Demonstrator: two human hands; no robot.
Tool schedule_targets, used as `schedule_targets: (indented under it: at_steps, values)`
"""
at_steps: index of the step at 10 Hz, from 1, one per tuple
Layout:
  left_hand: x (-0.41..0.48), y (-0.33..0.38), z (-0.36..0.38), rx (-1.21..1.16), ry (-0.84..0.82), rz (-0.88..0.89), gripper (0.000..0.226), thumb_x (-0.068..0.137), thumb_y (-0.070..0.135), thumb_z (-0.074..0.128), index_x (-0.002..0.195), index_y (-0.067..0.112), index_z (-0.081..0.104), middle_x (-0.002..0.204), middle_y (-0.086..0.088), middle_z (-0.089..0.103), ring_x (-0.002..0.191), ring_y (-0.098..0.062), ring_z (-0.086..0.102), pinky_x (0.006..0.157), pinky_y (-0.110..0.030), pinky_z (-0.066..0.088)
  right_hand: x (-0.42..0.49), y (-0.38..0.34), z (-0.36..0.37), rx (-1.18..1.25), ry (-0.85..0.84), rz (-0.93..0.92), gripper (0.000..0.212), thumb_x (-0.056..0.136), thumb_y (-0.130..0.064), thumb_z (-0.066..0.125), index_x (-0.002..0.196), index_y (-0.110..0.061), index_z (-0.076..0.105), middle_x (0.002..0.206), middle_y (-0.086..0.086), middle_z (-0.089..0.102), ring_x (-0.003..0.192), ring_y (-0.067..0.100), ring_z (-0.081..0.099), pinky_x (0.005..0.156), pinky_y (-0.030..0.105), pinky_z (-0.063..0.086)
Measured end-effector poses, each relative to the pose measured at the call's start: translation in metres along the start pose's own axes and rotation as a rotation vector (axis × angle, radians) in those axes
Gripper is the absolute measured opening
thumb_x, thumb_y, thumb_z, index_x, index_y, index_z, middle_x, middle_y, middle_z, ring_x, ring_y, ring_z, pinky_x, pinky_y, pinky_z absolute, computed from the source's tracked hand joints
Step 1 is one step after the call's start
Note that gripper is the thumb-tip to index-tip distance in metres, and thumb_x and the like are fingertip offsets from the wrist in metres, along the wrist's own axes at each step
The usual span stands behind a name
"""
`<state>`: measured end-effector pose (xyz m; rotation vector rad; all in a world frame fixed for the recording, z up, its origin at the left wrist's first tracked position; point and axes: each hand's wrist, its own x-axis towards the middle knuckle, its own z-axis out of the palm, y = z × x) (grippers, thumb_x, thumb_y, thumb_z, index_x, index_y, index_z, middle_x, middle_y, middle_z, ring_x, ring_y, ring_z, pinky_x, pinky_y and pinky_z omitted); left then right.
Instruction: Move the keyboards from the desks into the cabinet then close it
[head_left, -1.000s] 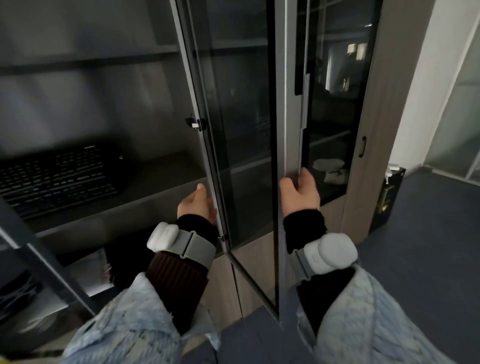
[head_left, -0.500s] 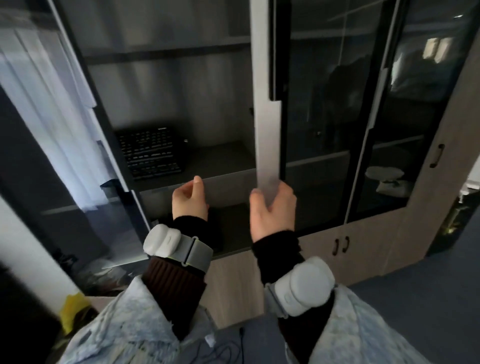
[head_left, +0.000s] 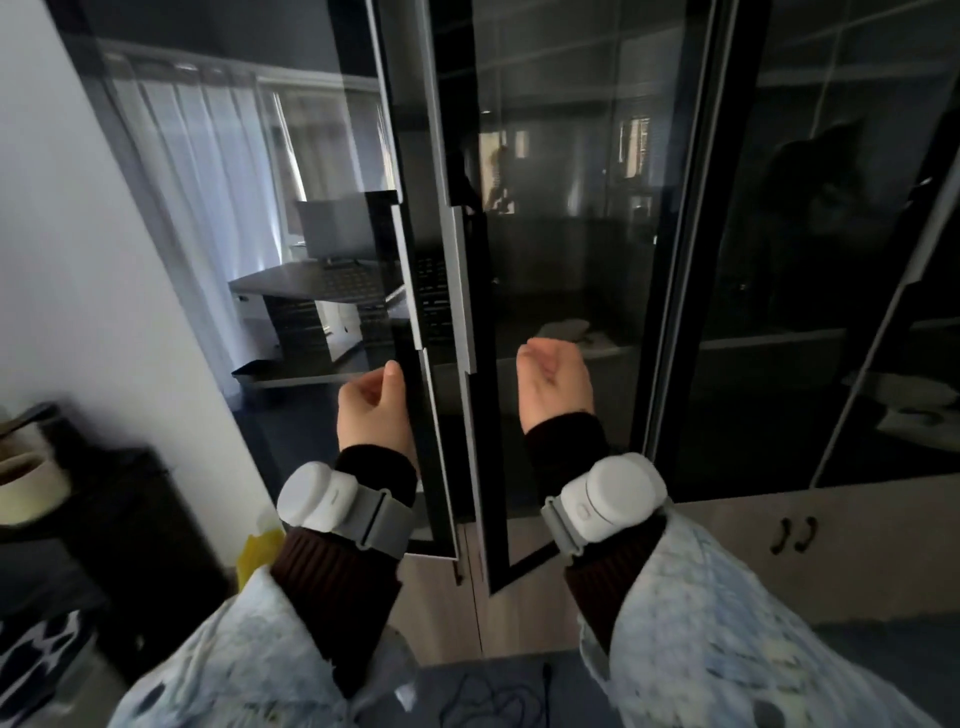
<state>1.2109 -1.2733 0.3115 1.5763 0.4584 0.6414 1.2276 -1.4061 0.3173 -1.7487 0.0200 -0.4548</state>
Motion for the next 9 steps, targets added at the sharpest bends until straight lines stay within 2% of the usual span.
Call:
schedule_targets:
  at_steps: [1, 2, 3, 4, 5, 6, 7, 8, 9]
  values:
    - [-0.001, -0.002, -0.004, 0.006, -0.014, -0.001, 0.045, 0.093, 0.034, 0.049, 0.12, -0.001, 0.06, 0.117, -0.02, 0.066, 0.111, -0.031, 0.061, 0.098, -0.045, 0.049, 0.001, 0.0, 0.012, 0.007, -0.021, 0.001, 0.02, 0.091, -0.027, 0.047, 0.097, -0.012, 0.059, 0.09, 0.003, 0.059, 0.092, 0.018, 0.053, 0.077, 0.02, 0.035]
    - [-0.002, -0.003, -0.006, -0.012, -0.023, -0.006, 0.045, 0.093, 0.034, 0.049, 0.121, 0.0, 0.058, 0.119, -0.02, 0.065, 0.111, -0.03, 0.061, 0.097, -0.041, 0.05, 0.0, 0.001, 0.02, 0.008, -0.037, 0.022, 0.027, 0.091, -0.028, 0.047, 0.108, -0.01, 0.058, 0.108, 0.006, 0.062, 0.107, 0.021, 0.056, 0.09, 0.026, 0.042]
    - [-0.002, -0.004, -0.005, -0.022, -0.021, -0.01, 0.046, 0.093, 0.034, 0.049, 0.123, 0.001, 0.057, 0.118, -0.017, 0.065, 0.11, -0.028, 0.061, 0.096, -0.039, 0.05, -0.001, 0.002, 0.02, 0.015, -0.051, 0.035, 0.032, 0.091, -0.028, 0.048, 0.115, -0.009, 0.056, 0.118, 0.008, 0.06, 0.113, 0.021, 0.054, 0.092, 0.026, 0.04]
    - [0.0, -0.006, -0.005, -0.012, -0.021, -0.012, 0.046, 0.092, 0.036, 0.05, 0.123, 0.002, 0.057, 0.118, -0.014, 0.065, 0.108, -0.026, 0.062, 0.097, -0.042, 0.05, 0.002, 0.004, 0.022, 0.016, -0.065, 0.028, 0.025, 0.091, -0.03, 0.047, 0.104, -0.013, 0.059, 0.108, 0.007, 0.06, 0.104, 0.019, 0.054, 0.085, 0.025, 0.038]
    - [0.003, -0.008, -0.005, 0.002, -0.038, -0.005, 0.047, 0.092, 0.037, 0.049, 0.123, 0.002, 0.057, 0.118, -0.014, 0.065, 0.108, -0.026, 0.061, 0.098, -0.044, 0.049, 0.005, 0.005, 0.022, 0.006, -0.062, -0.007, 0.02, 0.09, -0.029, 0.045, 0.07, -0.025, 0.047, 0.09, 0.006, 0.052, 0.089, 0.019, 0.05, 0.08, 0.028, 0.041]
    - [0.004, -0.011, -0.004, -0.003, -0.053, 0.001, 0.047, 0.092, 0.037, 0.049, 0.122, 0.002, 0.058, 0.118, -0.014, 0.066, 0.109, -0.026, 0.062, 0.098, -0.044, 0.049, 0.008, 0.006, 0.021, 0.025, -0.035, -0.012, 0.028, 0.09, -0.028, 0.045, 0.063, -0.031, 0.038, 0.08, -0.002, 0.049, 0.086, 0.016, 0.048, 0.078, 0.028, 0.04]
    - [0.005, -0.01, -0.002, -0.002, -0.053, 0.005, 0.046, 0.092, 0.037, 0.049, 0.12, 0.002, 0.06, 0.117, -0.017, 0.066, 0.11, -0.029, 0.062, 0.098, -0.044, 0.049, 0.01, 0.007, 0.02, 0.0, -0.059, -0.018, 0.021, 0.09, -0.03, 0.044, 0.069, -0.024, 0.042, 0.072, -0.005, 0.043, 0.078, 0.016, 0.046, 0.073, 0.025, 0.036]
    - [0.006, -0.01, 0.0, -0.022, -0.05, 0.026, 0.046, 0.092, 0.036, 0.049, 0.121, 0.002, 0.059, 0.116, -0.016, 0.066, 0.11, -0.028, 0.062, 0.098, -0.044, 0.049, 0.012, 0.01, 0.017, 0.014, -0.053, -0.024, 0.022, 0.09, -0.031, 0.044, 0.096, -0.013, 0.056, 0.09, 0.003, 0.052, 0.09, 0.018, 0.052, 0.08, 0.025, 0.04]
    - [0.003, -0.006, 0.0, -0.036, -0.025, 0.025, 0.042, 0.093, 0.033, 0.049, 0.118, 0.001, 0.06, 0.105, -0.007, 0.066, 0.107, -0.027, 0.063, 0.096, -0.044, 0.05, 0.013, 0.009, 0.011, 0.036, -0.043, -0.003, 0.02, 0.089, -0.029, 0.043, 0.073, -0.019, 0.049, 0.075, -0.002, 0.046, 0.081, 0.018, 0.045, 0.075, 0.025, 0.036]
